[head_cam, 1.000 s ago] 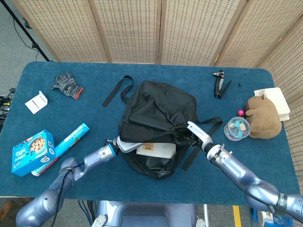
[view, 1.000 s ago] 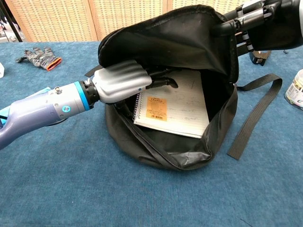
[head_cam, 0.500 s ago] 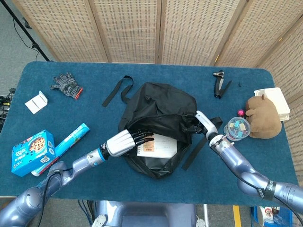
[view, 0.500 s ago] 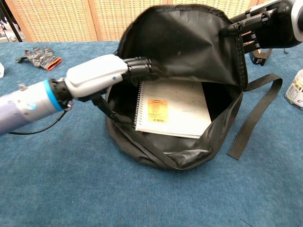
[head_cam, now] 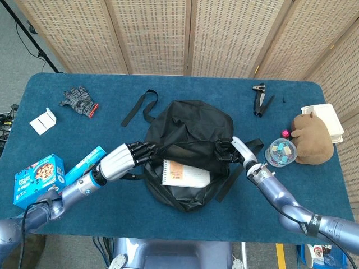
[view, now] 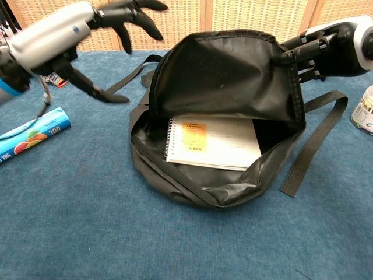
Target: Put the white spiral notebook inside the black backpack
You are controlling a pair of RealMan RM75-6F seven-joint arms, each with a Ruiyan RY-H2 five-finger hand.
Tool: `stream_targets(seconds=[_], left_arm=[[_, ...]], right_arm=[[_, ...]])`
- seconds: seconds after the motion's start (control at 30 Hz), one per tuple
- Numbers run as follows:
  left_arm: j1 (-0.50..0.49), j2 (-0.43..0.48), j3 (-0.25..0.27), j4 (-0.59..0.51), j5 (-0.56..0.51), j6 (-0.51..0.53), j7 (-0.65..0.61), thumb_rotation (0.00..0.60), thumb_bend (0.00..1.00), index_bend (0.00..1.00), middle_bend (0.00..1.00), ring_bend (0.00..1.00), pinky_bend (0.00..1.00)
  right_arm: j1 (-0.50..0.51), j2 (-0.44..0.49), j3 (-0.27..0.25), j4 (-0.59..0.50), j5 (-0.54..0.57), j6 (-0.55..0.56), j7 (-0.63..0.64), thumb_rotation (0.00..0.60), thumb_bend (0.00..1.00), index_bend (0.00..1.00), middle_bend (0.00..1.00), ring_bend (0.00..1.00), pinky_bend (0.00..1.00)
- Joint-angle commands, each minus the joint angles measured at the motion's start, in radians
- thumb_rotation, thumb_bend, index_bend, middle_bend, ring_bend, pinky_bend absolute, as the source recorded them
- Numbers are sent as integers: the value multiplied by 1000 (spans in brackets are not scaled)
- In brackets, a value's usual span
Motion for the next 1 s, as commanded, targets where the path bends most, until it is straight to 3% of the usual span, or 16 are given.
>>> stream_targets(seconds=[0.03, 0.17, 0.2, 0.3, 0.33, 0.5, 0.77, 0.87, 1.0], left_arm=[[8, 46, -37, -38, -47, -49, 40, 600, 0, 299, 143, 180, 425], [22, 128, -75, -109, -128, -158, 89, 600, 0, 299, 138, 145, 425], [24, 142, -82, -126, -139, -173, 99, 600, 0, 299, 136, 140, 424], [36, 184, -96, -176, -171, -218, 130, 600, 0, 298, 127, 132, 419], [39, 196, -98, -193, -178, -231, 139, 600, 0, 293, 121, 134, 416], [61, 244, -110, -260, -212, -269, 183, 600, 0, 260, 96, 130, 406], [160, 372, -122, -425, -310, -303, 258, 600, 0, 90, 0, 66, 339], [209, 420, -118, -492, -343, -300, 250, 600, 0, 22, 0, 88, 335], [284, 468, -108, -548, -380, -275, 257, 600, 0, 0, 0, 27, 293]], right_arm=[[-17, 2, -3, -24, -29, 7, -3, 600, 652, 626, 549, 297, 419], [-70, 4, -17, -98, -161, -16, 2, 600, 638, 582, 506, 261, 373], [-87, 2, -18, -106, -219, -34, 10, 600, 529, 493, 420, 197, 286], [-131, 0, -16, -118, -382, -111, 62, 600, 65, 114, 76, 14, 32], [-143, -1, -10, -119, -420, -126, 84, 600, 7, 32, 15, 0, 5], [-191, -18, -18, -121, -593, -121, 122, 600, 0, 0, 0, 0, 0], [-277, 29, -113, -120, -908, 51, 108, 600, 0, 0, 0, 0, 0], [-310, 54, -151, -73, -1003, 151, 46, 600, 0, 0, 0, 0, 0], [-375, 44, -198, 34, -1084, 309, -120, 600, 0, 0, 0, 0, 0]])
